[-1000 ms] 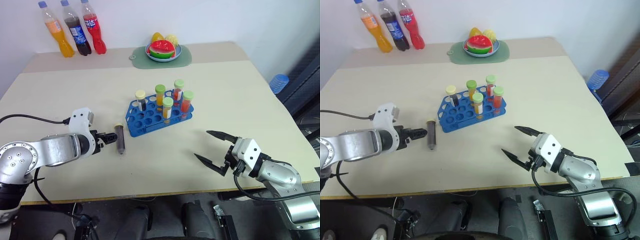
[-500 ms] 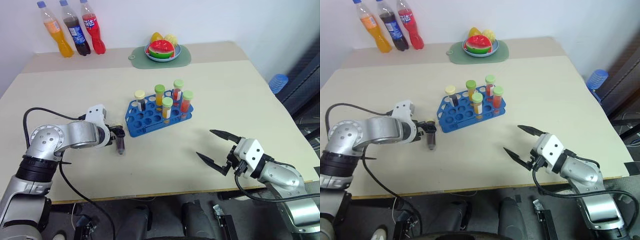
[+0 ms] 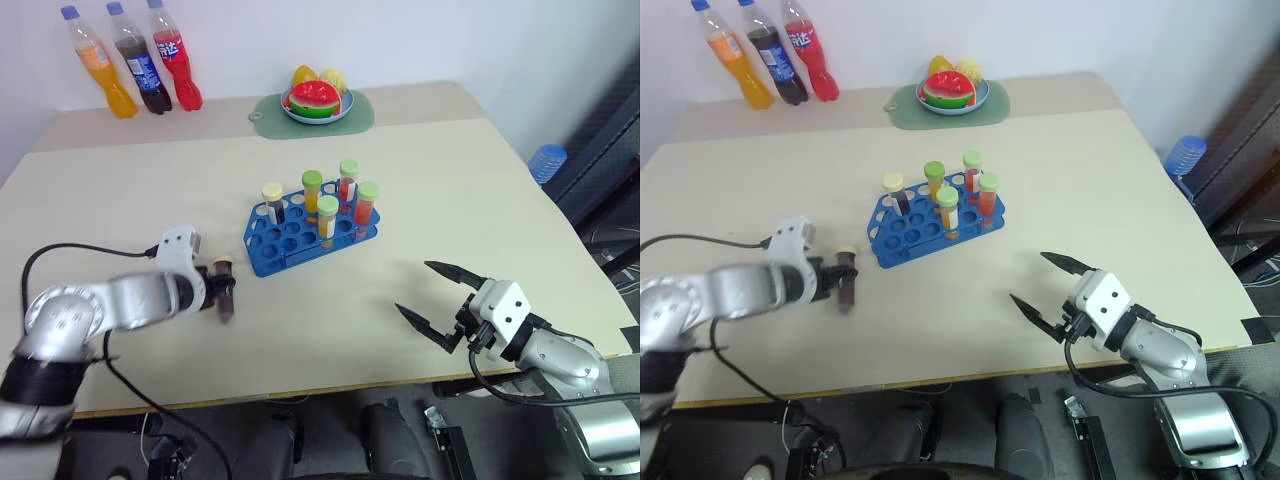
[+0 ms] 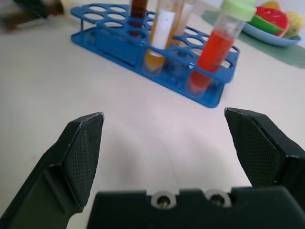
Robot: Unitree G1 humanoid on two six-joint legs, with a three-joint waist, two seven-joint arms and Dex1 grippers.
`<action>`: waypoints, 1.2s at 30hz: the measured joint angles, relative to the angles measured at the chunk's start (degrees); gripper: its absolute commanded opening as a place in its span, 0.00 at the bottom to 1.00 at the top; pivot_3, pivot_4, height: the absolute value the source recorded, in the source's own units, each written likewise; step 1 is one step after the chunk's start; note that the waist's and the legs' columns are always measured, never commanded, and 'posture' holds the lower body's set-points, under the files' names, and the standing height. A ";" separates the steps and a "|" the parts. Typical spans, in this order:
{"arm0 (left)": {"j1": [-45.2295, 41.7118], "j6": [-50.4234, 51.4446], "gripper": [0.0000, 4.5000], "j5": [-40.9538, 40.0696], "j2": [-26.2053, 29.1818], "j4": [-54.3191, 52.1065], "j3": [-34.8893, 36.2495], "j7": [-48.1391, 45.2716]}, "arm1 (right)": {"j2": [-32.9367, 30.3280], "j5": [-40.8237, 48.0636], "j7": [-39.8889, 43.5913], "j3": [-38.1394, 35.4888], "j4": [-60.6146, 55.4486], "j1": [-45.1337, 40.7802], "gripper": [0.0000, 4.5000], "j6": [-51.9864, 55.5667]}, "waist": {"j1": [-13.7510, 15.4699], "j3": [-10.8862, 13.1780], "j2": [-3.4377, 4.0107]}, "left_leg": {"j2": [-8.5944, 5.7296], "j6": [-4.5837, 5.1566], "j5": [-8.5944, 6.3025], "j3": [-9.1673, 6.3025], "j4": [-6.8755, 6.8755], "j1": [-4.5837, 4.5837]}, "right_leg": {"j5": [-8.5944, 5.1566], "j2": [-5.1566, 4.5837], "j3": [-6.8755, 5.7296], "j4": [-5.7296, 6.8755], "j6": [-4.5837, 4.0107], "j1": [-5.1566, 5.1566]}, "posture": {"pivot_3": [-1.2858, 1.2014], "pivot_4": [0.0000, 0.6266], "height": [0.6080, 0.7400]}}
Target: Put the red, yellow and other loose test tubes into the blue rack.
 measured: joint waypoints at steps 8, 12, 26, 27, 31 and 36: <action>2.45 -28.28 0.18 31.56 -6.79 -0.71 3.24 -50.24 | 3.42 0.78 -3.97 -1.38 -1.60 4.81 1.00 2.00 | 3.03 0.01 0.12 | 0.32 0.49 -0.27 0.14 0.21 0.26 | -0.04 -0.03 -0.39 -0.84 -0.32 1.04 | 0.52 0.24 1.00; -3.96 -43.03 0.18 46.41 -18.38 5.19 -3.15 -54.69 | 4.45 1.64 -5.44 -4.40 -3.84 7.12 1.00 2.12 | 2.75 -0.02 -0.02 | 0.30 0.62 -0.35 0.16 0.20 0.28 | 0.05 -0.08 -0.38 -0.97 -0.15 1.05 | 0.52 0.24 1.00; -13.93 -69.07 0.18 72.94 -38.20 29.64 -12.70 -56.41 | 6.32 1.64 -9.31 -7.35 -10.22 13.26 1.00 4.22 | 2.77 0.00 -0.03 | 0.39 0.63 -0.36 0.08 0.22 0.27 | 0.26 0.02 -0.36 -0.93 0.25 0.98 | 0.52 0.24 1.00; -14.10 -70.05 0.18 73.96 -38.62 30.50 -12.77 -55.91 | 6.32 1.61 -9.37 -7.39 -10.23 13.61 1.00 4.23 | 2.75 -0.01 -0.03 | 0.39 0.64 -0.36 0.06 0.21 0.27 | 0.26 0.03 -0.36 -0.93 0.25 0.98 | 0.52 0.24 1.00; -14.98 -72.76 0.18 75.81 -40.48 34.11 -12.56 -54.19 | 6.33 1.58 -9.69 -7.70 -10.25 13.89 1.00 4.37 | 2.76 -0.01 -0.03 | 0.39 0.64 -0.36 0.03 0.22 0.29 | 0.26 0.03 -0.36 -0.93 0.26 1.01 | 0.52 0.24 1.00; -17.35 -74.93 0.18 76.04 -42.21 39.07 -11.65 -52.73 | 6.30 1.61 -9.70 -7.96 -11.23 14.06 1.00 4.65 | 2.79 -0.01 -0.02 | 0.38 0.64 -0.36 0.01 0.24 0.30 | 0.26 0.03 -0.37 -0.93 0.30 1.03 | 0.52 0.24 1.00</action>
